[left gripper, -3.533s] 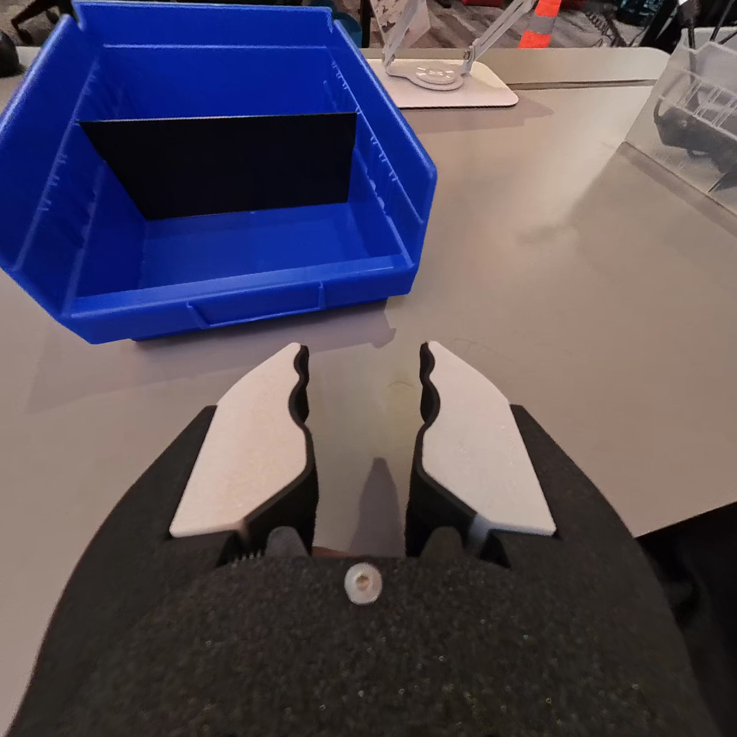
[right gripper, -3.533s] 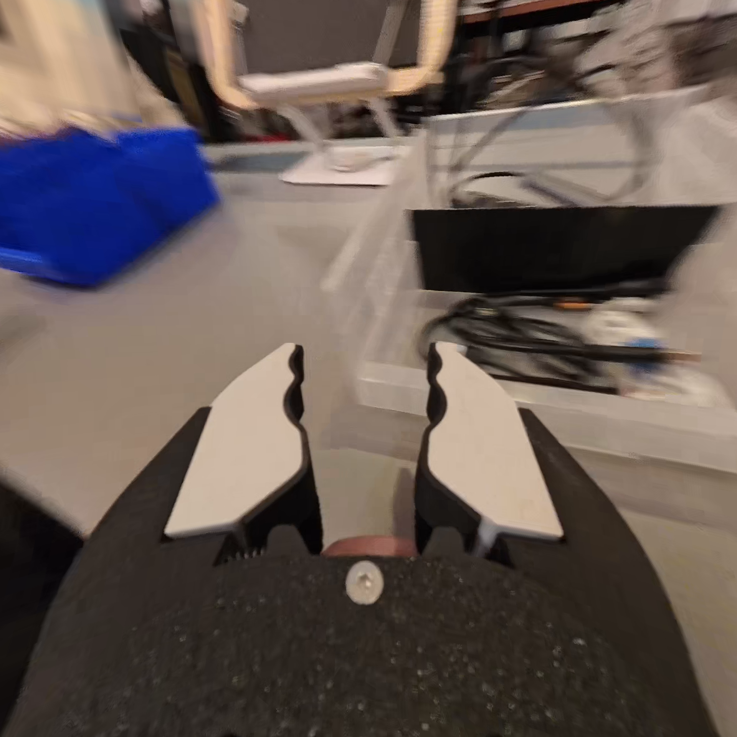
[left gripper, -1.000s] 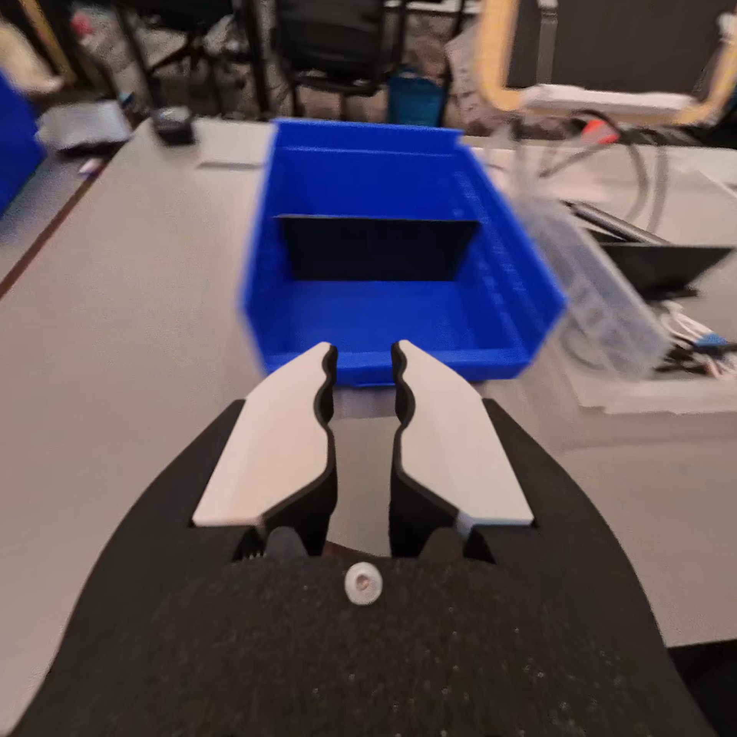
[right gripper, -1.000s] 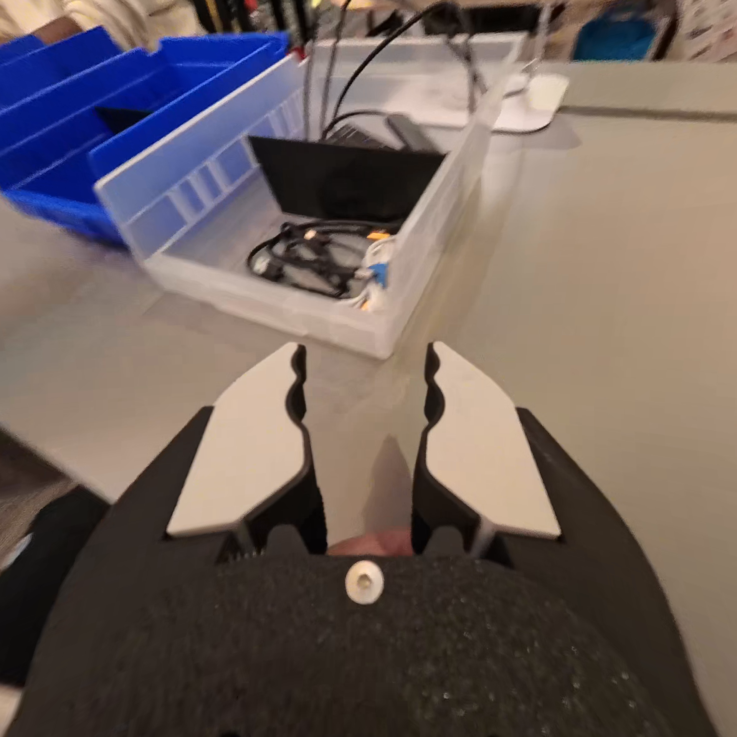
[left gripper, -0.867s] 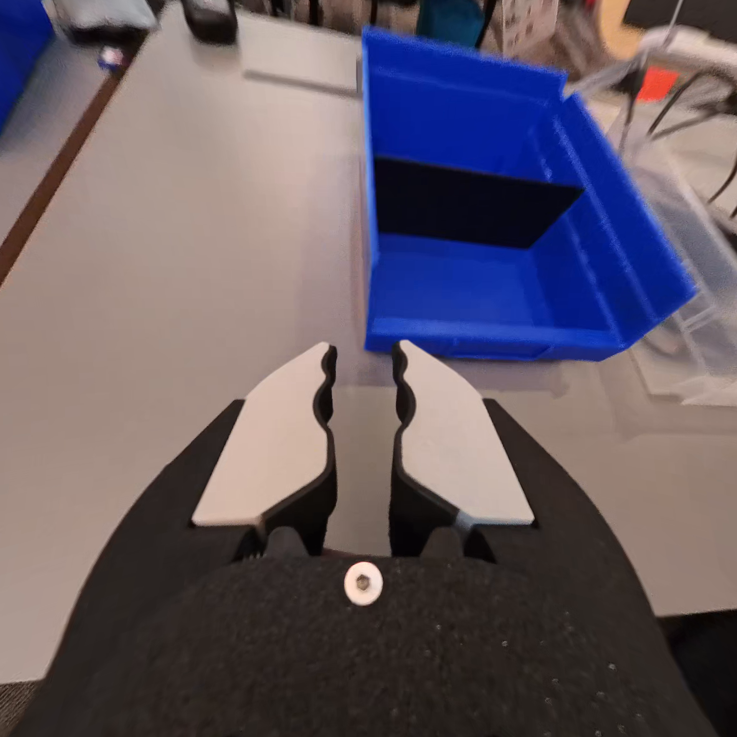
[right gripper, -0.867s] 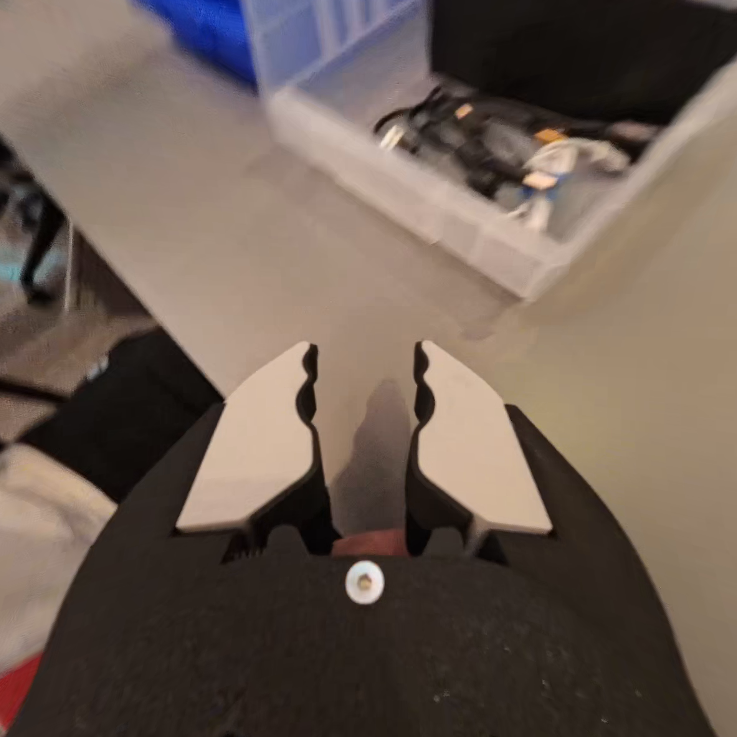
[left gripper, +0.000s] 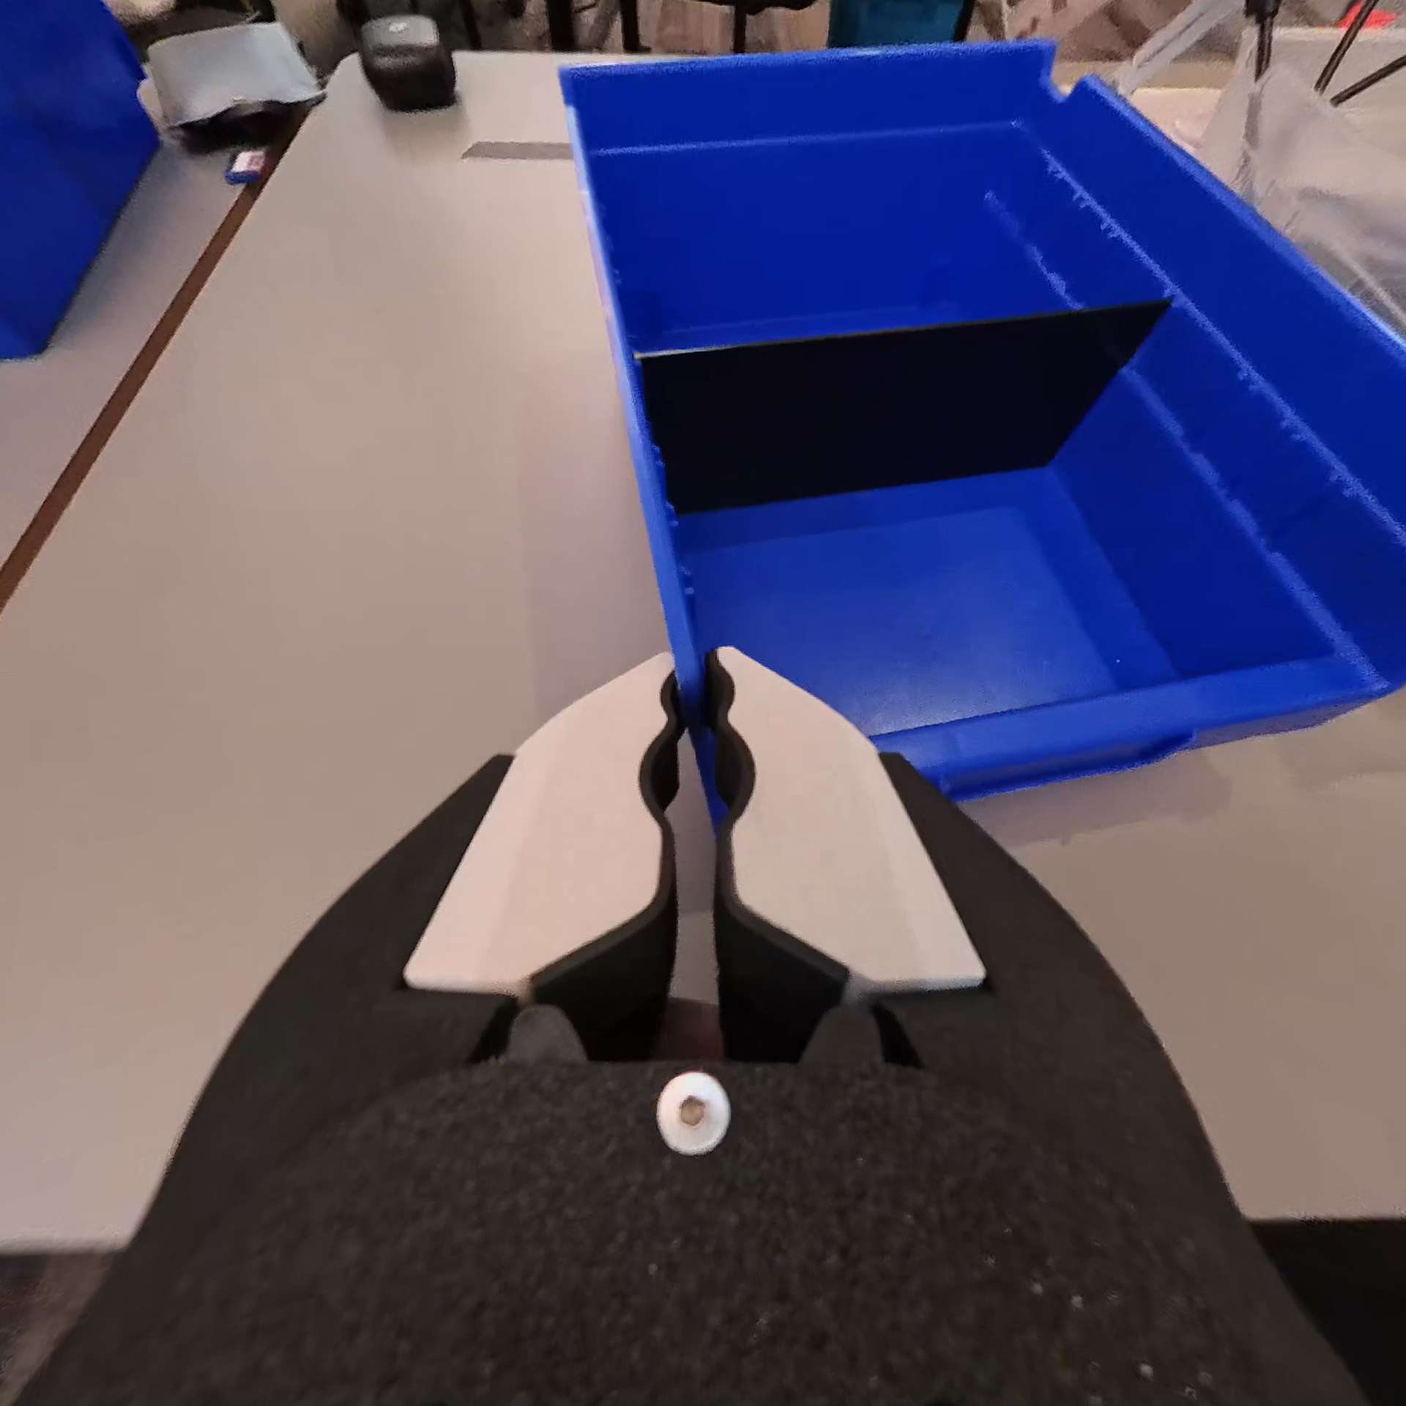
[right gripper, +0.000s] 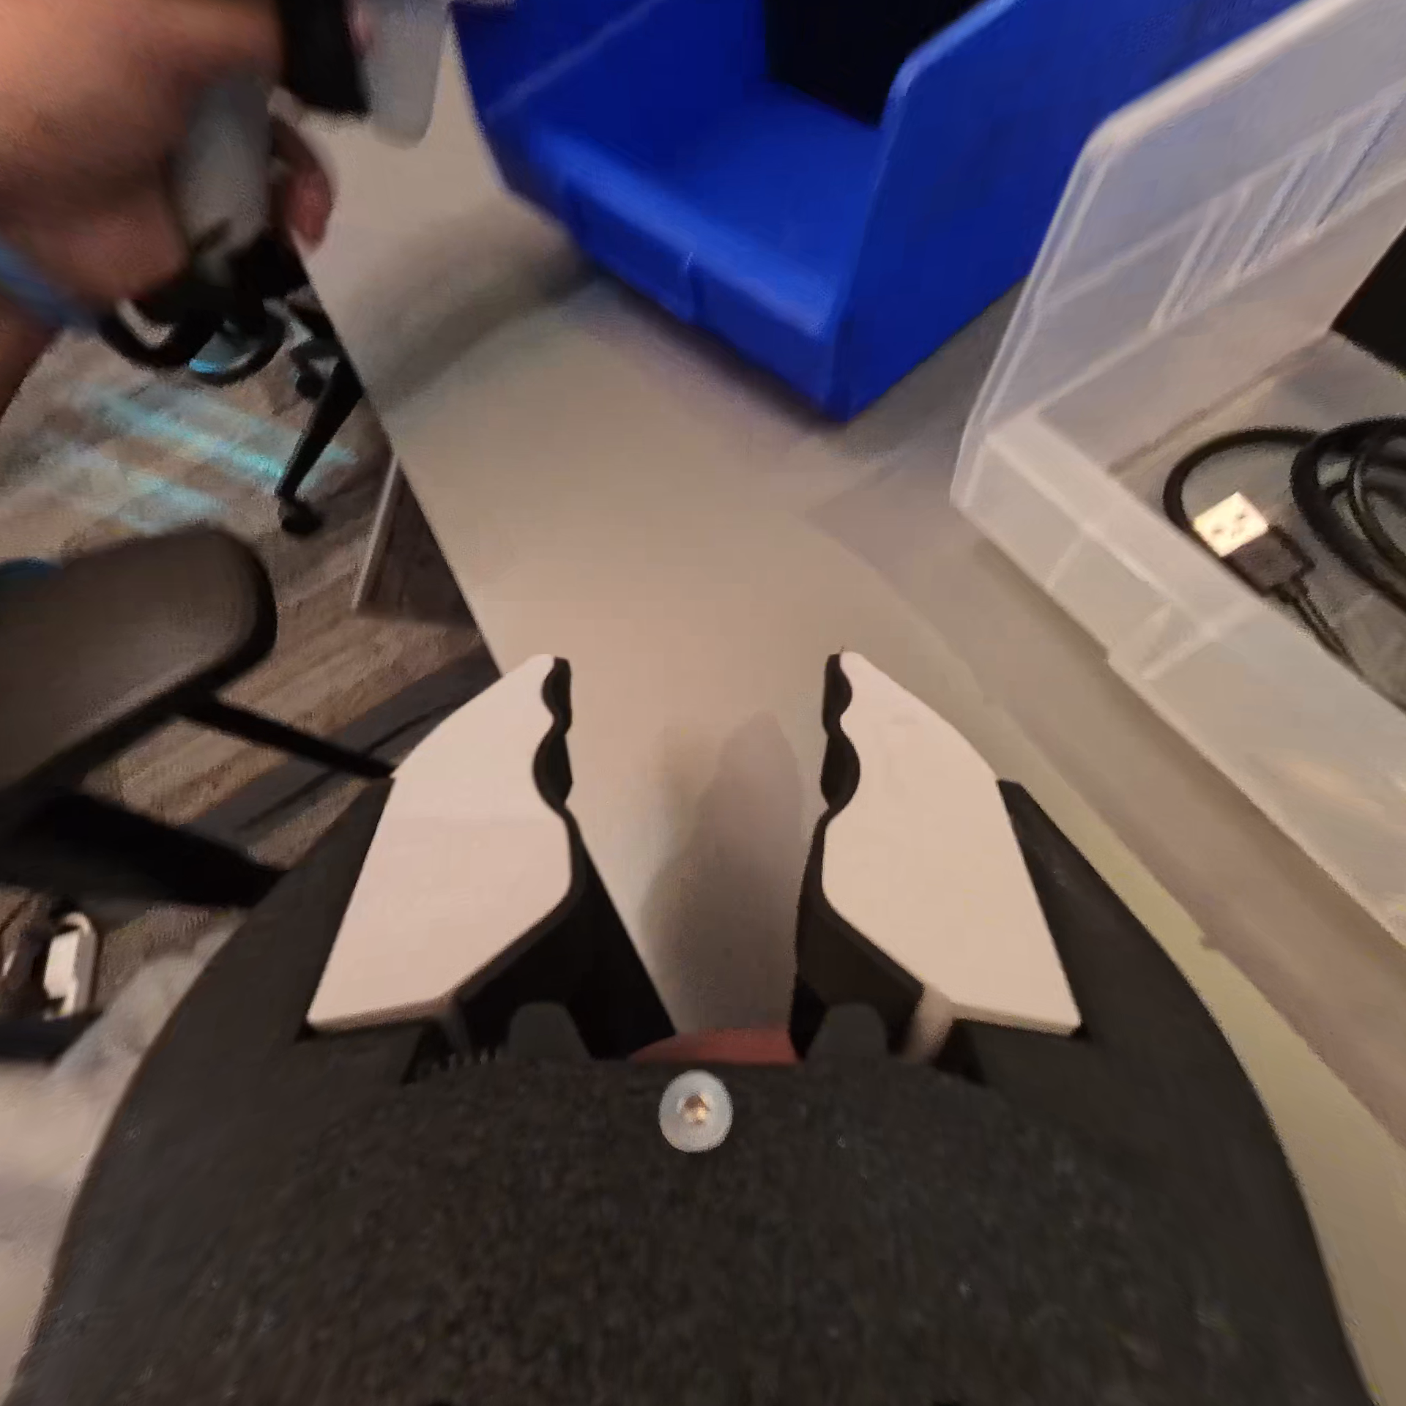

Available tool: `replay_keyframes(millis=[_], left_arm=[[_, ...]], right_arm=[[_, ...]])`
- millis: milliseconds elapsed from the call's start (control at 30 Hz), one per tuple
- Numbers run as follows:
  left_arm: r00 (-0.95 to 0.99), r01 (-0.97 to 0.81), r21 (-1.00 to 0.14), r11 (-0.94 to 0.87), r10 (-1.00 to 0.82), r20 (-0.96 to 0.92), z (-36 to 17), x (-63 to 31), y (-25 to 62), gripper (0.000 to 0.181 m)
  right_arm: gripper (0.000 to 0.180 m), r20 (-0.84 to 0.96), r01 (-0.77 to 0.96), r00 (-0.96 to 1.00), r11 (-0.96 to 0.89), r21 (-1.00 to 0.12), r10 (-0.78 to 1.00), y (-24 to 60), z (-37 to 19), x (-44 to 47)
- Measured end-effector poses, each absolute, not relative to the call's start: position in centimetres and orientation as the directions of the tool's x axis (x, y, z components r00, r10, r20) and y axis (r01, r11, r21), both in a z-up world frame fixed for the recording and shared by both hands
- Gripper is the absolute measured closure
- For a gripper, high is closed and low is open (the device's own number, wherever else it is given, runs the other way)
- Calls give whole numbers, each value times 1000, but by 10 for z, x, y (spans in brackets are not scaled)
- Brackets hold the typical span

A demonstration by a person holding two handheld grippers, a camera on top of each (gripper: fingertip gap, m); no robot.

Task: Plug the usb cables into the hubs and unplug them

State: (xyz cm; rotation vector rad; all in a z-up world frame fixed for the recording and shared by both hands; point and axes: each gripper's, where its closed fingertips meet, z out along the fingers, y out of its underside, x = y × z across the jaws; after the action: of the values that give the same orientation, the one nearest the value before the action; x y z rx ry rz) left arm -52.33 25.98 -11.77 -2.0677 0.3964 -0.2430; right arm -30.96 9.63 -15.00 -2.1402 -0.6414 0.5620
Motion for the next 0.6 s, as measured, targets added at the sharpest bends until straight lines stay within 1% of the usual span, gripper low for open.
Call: replay_keyframes(millis=[33,100,200,267,300,333,467,533,600], left_arm=[[939,-134,-865,-483,-341,45,-118,-526,250,178],[956,-75,-862,-501,-282,81,-118,-530,231,178],[961,-99,-860,-500,-271,47,-118,-530,206,178],[963,-96,-859,-504,-266,49,-118,-530,192,178],[963,-89,-861,-501,-265,55,-118,-529,186,178],[963,-91,-866,-491,-265,49,-117,-530,181,178],[959,-109,-912,-395,-283,8,-104,-529,158,176],[958,-129,-929,-347,-284,-27,-90,-525,148,176],[956,-131,-943,-306,-290,-39,-69,-515,143,176]], right_arm=[[116,-172,228,786,-537,-812,594,106,-145,-317],[117,-163,182,809,-503,-845,565,125,-131,-331],[125,-111,142,857,-439,-887,502,150,-116,-344],[139,-92,123,907,-468,-875,410,162,-121,-343],[156,-107,109,916,-500,-859,385,164,-126,-345],[166,-104,94,934,-515,-852,342,166,-128,-342],[172,-22,138,944,-454,-880,330,165,-117,-338],[173,21,150,949,-392,-908,315,162,-99,-334],[174,28,124,961,-335,-934,276,160,-77,-325]])
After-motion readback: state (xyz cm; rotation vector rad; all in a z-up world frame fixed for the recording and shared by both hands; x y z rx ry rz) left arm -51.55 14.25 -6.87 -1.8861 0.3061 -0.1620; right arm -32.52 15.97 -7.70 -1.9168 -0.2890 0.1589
